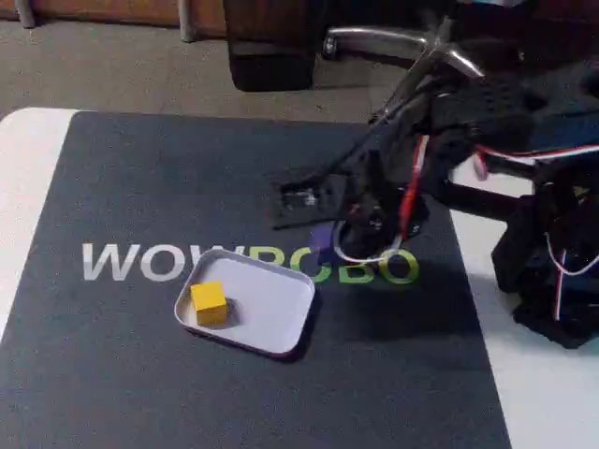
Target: Move blocks one by one until all three blocks are in the tray.
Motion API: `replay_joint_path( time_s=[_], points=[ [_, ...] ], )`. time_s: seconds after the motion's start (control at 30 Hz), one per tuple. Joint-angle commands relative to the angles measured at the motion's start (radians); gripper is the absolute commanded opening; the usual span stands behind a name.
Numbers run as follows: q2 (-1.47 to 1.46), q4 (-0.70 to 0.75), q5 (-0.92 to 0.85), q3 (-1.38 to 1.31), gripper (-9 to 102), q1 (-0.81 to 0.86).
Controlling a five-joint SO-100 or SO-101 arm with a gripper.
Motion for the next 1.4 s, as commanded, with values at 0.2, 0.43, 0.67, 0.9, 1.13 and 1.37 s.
replay_joint_path(
  time_s=[0.2,0.43,0.67,0.9,1.13,1.37],
  points=[
    [-0.055,-0.055,0.044,-0.084,5,0.054],
    [-0.017,-0.055,0.015,-0.067,5,0.084],
    [0.086,-0.055,-0.023,0.006,7,0.104],
    [0.198,-0.055,-0.094,0.1,11,0.129],
    [0.195,-0.061,-0.15,0.112,19,0.146],
    [0.155,-0.094,-0.15,0.106,20,0.146]
  ],
)
